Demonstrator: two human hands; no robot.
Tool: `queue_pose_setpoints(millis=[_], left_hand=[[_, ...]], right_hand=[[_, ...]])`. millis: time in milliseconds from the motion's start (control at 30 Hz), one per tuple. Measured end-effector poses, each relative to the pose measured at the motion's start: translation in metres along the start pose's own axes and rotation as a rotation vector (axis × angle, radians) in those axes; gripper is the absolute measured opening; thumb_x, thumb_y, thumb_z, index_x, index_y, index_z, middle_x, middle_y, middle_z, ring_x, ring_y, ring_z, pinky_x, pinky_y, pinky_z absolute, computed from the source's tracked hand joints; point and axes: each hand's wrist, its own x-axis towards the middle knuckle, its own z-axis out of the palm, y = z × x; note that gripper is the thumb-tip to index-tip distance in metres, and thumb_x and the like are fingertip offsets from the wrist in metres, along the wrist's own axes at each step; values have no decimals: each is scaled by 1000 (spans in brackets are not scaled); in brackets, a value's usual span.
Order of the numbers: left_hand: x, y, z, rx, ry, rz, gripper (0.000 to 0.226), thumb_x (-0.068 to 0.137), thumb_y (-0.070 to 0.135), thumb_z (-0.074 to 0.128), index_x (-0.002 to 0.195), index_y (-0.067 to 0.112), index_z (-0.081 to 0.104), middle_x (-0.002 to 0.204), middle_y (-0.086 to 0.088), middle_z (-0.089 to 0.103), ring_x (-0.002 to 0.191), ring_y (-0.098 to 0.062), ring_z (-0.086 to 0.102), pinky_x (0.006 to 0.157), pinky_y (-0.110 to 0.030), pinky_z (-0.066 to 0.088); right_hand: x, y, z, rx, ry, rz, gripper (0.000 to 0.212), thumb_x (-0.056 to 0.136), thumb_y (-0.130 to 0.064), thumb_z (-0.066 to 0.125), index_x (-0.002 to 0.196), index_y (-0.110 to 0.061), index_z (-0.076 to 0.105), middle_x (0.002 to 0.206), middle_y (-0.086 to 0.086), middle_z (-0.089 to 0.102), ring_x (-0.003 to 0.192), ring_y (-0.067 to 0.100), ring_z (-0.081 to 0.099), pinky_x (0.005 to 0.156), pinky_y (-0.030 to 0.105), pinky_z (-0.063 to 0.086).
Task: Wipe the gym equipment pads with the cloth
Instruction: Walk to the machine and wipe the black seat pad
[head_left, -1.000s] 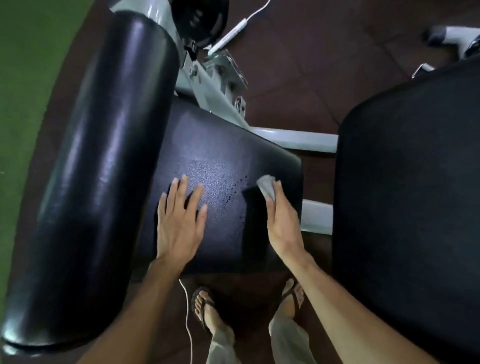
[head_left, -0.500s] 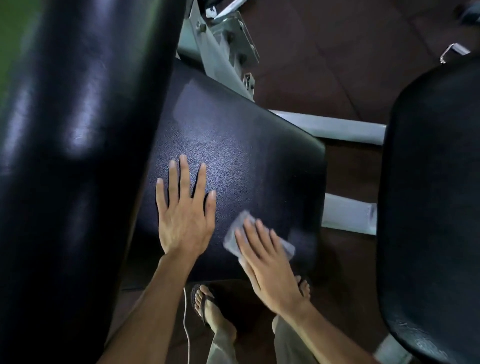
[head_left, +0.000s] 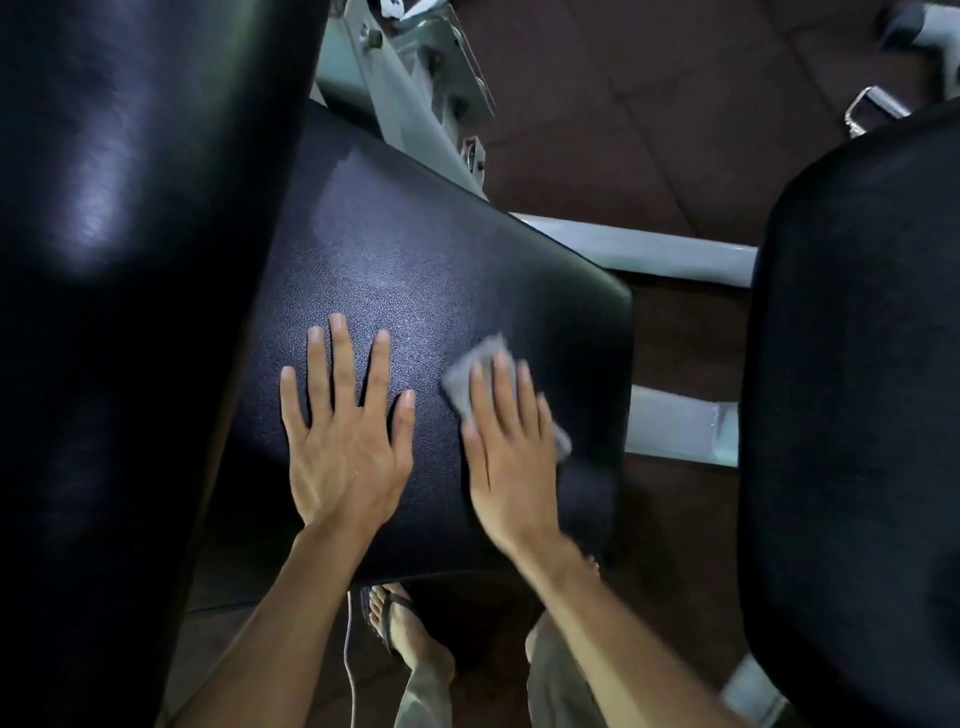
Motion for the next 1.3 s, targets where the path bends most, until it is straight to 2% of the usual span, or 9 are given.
queue_pose_setpoints(millis=[133, 333, 433, 567, 700, 867, 967, 1100, 1300], left_hand=[[-1, -1, -1, 13, -11, -3, 62, 104, 49, 22, 160, 26, 12, 169, -10, -1, 157, -28, 0, 124, -50, 3], [-1, 1, 0, 13, -2, 7, 63, 104, 51, 21, 161, 26, 10, 169, -11, -1, 157, -29, 0, 124, -50, 0], [0, 1, -1, 8, -11, 7, 63, 104, 51, 21, 161, 26, 9, 169, -11, -3, 157, -29, -1, 124, -50, -1], [1, 2, -3, -2, -9, -3, 62, 104, 48, 23, 161, 26, 11, 169, -10, -1, 157, -28, 0, 124, -50, 2], [1, 1, -2, 13, -16, -1, 63, 104, 49, 24, 160, 25, 13, 169, -11, 0, 157, -29, 2, 124, -51, 4], [0, 1, 1, 21, -17, -2, 63, 104, 50, 24, 161, 25, 11, 169, -11, -2, 157, -29, 0, 124, -50, 0], [0, 2, 0, 18, -15, 1, 62, 105, 48, 23, 161, 26, 11, 169, -11, -1, 157, -29, 0, 124, -50, 0], [1, 2, -2, -14, -18, -6, 59, 106, 46, 20, 161, 27, 9, 169, -9, -1, 157, -28, -1, 124, -50, 0], [1, 1, -4, -19, -23, 1, 61, 105, 51, 6, 160, 27, 12, 169, -9, 0, 157, -27, 1, 124, -49, 0]], right_hand=[[-83, 39, 8, 79, -16, 146, 54, 106, -43, 17, 158, -34, 7, 168, -6, 5, 155, 24, 9, 118, 51, 21], [73, 73, -17, 170, 201, 694, 57, 106, -41, 18, 159, -22, 11, 168, 3, 6, 154, 31, 11, 120, 54, 20], [89, 38, -16, 82, 175, 410, 60, 104, -41, 17, 159, -19, 14, 167, 9, 10, 152, 34, 17, 120, 50, 22], [-42, 5, 2, 43, -62, 26, 57, 106, -43, 18, 159, -26, 8, 168, 2, 3, 155, 25, 5, 122, 45, 19], [-87, 58, -1, 76, -59, 252, 57, 105, -51, 13, 158, -33, 6, 168, -4, 4, 155, 24, 6, 119, 54, 24], [69, 85, -21, 175, 168, 664, 65, 103, -52, 13, 159, -20, 12, 167, 6, 9, 153, 32, 11, 122, 50, 19], [118, 49, -20, 70, 153, 394, 67, 103, -51, 1, 158, -18, 18, 166, 11, 13, 153, 33, 12, 122, 49, 18], [40, -5, -5, 35, 28, 3, 56, 106, -40, 16, 159, -21, 13, 168, 5, 4, 155, 26, 1, 125, 43, 12], [-84, 57, 0, 4, -97, -8, 52, 107, -43, 17, 158, -32, 13, 167, 2, 10, 154, 31, 12, 115, 56, 28]])
